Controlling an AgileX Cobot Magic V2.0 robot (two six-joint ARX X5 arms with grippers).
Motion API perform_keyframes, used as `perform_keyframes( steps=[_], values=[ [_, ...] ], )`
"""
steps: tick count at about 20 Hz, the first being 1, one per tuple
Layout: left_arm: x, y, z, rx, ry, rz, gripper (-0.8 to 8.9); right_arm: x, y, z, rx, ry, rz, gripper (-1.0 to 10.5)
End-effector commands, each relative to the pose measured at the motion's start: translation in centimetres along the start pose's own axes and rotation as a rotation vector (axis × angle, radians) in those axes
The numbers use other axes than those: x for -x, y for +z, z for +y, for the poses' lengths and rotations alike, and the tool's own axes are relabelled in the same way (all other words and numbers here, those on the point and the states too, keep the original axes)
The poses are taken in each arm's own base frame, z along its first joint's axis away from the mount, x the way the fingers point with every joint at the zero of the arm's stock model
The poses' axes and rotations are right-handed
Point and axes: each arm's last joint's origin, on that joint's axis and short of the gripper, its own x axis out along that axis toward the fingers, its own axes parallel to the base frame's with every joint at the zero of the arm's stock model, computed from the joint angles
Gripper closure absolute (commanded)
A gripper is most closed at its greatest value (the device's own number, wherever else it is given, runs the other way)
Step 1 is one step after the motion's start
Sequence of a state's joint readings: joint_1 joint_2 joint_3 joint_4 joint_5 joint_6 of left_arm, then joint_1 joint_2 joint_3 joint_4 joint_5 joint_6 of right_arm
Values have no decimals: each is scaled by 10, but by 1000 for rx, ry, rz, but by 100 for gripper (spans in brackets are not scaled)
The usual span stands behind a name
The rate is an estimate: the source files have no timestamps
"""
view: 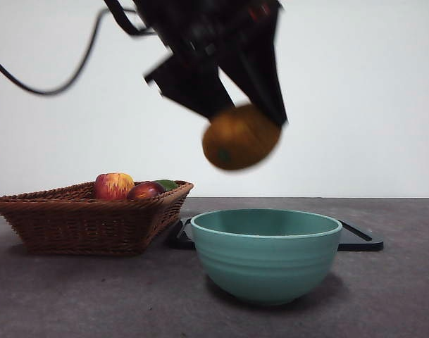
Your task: Pick up the wifruite, put it on the bowl, pick up the plate, put it on desk
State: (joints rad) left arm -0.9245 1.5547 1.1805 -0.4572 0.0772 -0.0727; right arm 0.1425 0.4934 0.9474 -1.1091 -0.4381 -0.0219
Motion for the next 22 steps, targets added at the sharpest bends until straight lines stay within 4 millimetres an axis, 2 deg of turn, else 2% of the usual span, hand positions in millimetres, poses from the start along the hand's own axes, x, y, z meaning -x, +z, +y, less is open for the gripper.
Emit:
perform_keyframes(
  steps=[1, 6, 11, 14, 19, 22],
  values=[
    [-24, 1, -5, -8, 6, 23, 662, 2, 4, 1, -1, 0, -13, 582],
    [-61, -10, -3, -13, 11, 98, 660, 2, 4, 1, -1, 0, -12, 582],
    [-78, -17, -2, -12, 15, 134, 639, 2, 4, 1, -1, 0, -11, 582],
    [-78, -17, -2, -13, 14, 134, 491, 2, 4, 1, -1, 0, -11, 582],
    [-77, -17, -5, -7, 10, 133, 492, 2, 4, 1, -1, 0, -11, 582],
    [-64, -9, -6, 3, 7, 89, 492, 2, 4, 1, -1, 0, -11, 582]
  ],
)
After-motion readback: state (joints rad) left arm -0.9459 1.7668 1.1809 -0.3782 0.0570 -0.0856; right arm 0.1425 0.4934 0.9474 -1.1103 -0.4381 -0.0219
